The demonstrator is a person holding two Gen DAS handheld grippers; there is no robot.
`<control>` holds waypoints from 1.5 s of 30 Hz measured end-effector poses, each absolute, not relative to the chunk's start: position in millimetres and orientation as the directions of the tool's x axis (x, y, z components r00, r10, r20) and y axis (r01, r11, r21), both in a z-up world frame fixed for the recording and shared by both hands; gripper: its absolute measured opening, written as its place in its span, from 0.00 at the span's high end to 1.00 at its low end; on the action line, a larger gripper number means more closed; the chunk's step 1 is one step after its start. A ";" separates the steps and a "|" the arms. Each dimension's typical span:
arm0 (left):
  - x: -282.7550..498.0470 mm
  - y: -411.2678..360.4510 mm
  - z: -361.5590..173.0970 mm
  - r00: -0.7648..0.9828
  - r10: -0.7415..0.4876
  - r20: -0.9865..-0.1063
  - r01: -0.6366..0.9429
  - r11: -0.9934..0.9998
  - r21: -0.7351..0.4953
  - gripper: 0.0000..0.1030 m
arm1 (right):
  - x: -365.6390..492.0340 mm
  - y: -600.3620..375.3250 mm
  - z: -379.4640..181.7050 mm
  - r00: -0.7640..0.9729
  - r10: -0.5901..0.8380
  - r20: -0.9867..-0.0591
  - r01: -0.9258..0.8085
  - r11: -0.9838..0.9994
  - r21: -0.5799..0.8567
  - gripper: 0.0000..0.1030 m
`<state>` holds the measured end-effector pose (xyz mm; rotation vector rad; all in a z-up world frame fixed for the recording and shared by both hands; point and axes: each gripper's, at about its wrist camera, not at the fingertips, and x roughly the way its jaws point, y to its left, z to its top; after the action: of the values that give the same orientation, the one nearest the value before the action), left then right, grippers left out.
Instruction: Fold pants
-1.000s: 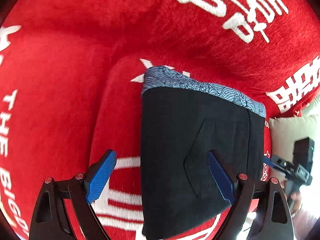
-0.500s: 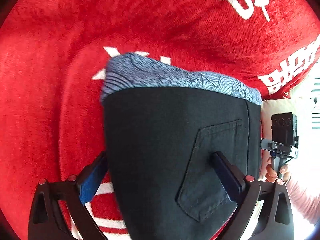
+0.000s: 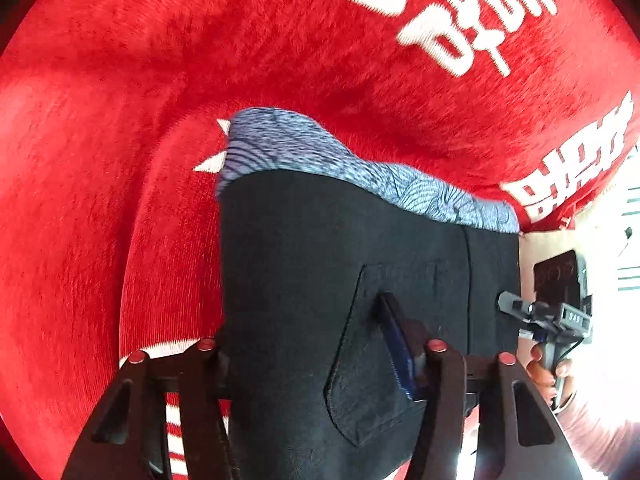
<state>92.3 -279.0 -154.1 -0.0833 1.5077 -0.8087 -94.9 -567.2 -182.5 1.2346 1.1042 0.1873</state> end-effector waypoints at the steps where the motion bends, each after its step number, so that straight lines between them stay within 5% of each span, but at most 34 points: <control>1: 89.2 -278.2 -149.0 -0.130 -0.511 -0.849 0.424 0.745 -0.514 0.44 | -96.6 -566.1 -179.0 0.504 0.658 -0.559 0.421 0.378 0.825 0.58; 13: 27.1 -263.9 -94.2 -0.098 -0.502 -0.859 0.499 0.722 -0.479 0.45 | -150.6 -547.9 -132.7 0.513 0.668 -0.539 0.386 0.381 0.840 0.58; 25: -24.3 -225.4 -135.2 -0.131 -0.462 -0.877 0.514 0.725 -0.459 0.44 | -223.4 -502.1 -153.1 0.508 0.596 -0.623 0.479 0.405 0.779 0.57; 27: -27.4 -219.9 -148.1 -0.127 -0.447 -0.886 0.493 0.747 -0.447 0.40 | -225.6 -498.4 -161.0 0.482 0.576 -0.660 0.491 0.447 0.748 0.56; 29: -28.3 -213.9 -148.4 -0.069 -0.431 -0.900 0.491 0.770 -0.407 0.23 | -226.5 -493.3 -163.1 0.462 0.550 -0.696 0.485 0.500 0.717 0.53; 32: -30.1 -210.6 -144.8 0.001 -0.359 -0.934 0.517 0.799 -0.306 0.08 | -226.1 -488.8 -160.7 0.439 0.492 -0.752 0.495 0.566 0.660 0.44; 36: -34.0 -207.7 -135.9 0.043 -0.296 -0.954 0.530 0.816 -0.230 0.08 | -219.7 -475.8 -148.2 0.378 0.365 -0.851 0.503 0.691 0.520 0.39; 39: -43.2 -207.6 -124.3 0.109 -0.239 -0.965 0.548 0.824 -0.142 0.08 | -214.4 -464.1 -135.0 0.302 0.221 -0.927 0.513 0.782 0.353 0.23; 45: -66.5 -202.6 -102.9 0.134 -0.148 -0.980 0.566 0.823 -0.047 0.00 | -224.1 -450.4 -110.7 0.154 0.034 -0.988 0.557 0.822 0.115 0.21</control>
<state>-66.5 -202.6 -102.9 0.3763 1.3444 -0.5352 -224.1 -450.4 -110.7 0.5230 1.3801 -0.4003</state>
